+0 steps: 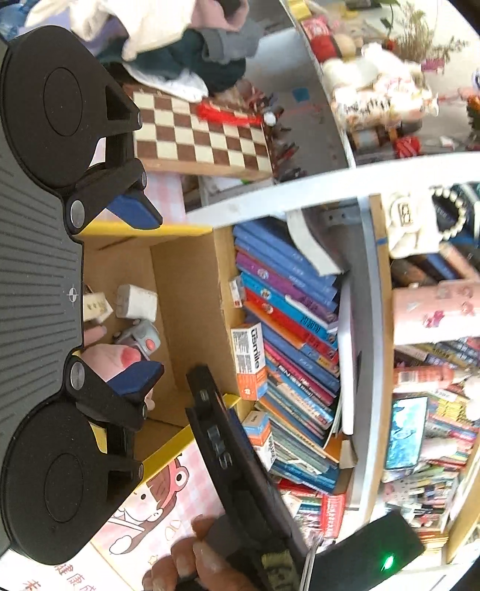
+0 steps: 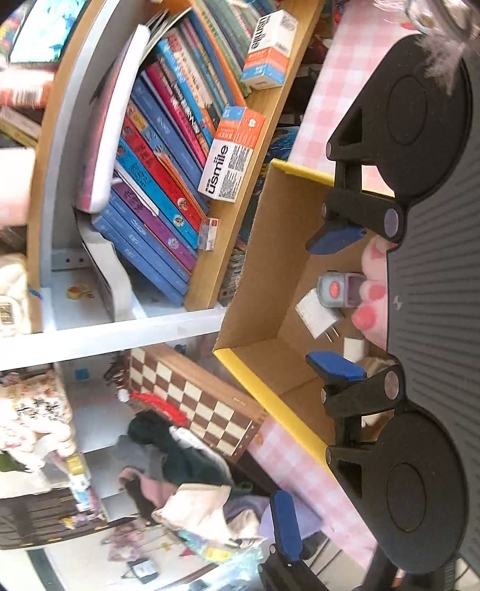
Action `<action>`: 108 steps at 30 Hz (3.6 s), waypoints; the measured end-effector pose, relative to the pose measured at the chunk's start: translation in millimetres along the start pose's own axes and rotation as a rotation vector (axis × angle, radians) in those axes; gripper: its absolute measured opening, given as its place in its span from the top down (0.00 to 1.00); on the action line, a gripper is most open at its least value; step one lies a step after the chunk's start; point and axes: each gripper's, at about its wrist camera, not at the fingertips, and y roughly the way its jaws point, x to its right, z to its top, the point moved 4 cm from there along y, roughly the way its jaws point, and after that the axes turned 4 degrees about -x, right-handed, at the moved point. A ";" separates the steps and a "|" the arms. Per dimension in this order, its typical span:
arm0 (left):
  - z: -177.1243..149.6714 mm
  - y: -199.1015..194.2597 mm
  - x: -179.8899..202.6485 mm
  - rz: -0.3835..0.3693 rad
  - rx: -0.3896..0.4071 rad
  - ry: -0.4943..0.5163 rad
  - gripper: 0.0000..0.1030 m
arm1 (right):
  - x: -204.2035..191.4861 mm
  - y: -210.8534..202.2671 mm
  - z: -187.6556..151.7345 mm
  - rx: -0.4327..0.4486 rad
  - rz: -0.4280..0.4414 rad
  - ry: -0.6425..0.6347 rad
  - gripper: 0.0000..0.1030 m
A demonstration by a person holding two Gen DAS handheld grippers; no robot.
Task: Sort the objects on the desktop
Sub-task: 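Withdraw both open tools from the box back toward the tape roll and white block, then move the right tool to the white block while the left tool approaches the clear tape roll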
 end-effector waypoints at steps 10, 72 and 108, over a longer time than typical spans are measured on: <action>-29.4 -36.0 -14.2 -0.034 0.000 -0.050 0.22 | -20.7 -58.1 -51.7 0.043 -0.073 0.000 0.43; -181.2 -81.5 -48.9 -0.142 -0.217 0.008 0.20 | -167.9 -48.9 -219.2 -0.127 -0.277 0.194 0.15; -159.5 -40.3 -39.9 -0.094 -0.238 -0.077 0.20 | -130.3 -14.5 -192.2 -0.176 -0.203 0.117 0.18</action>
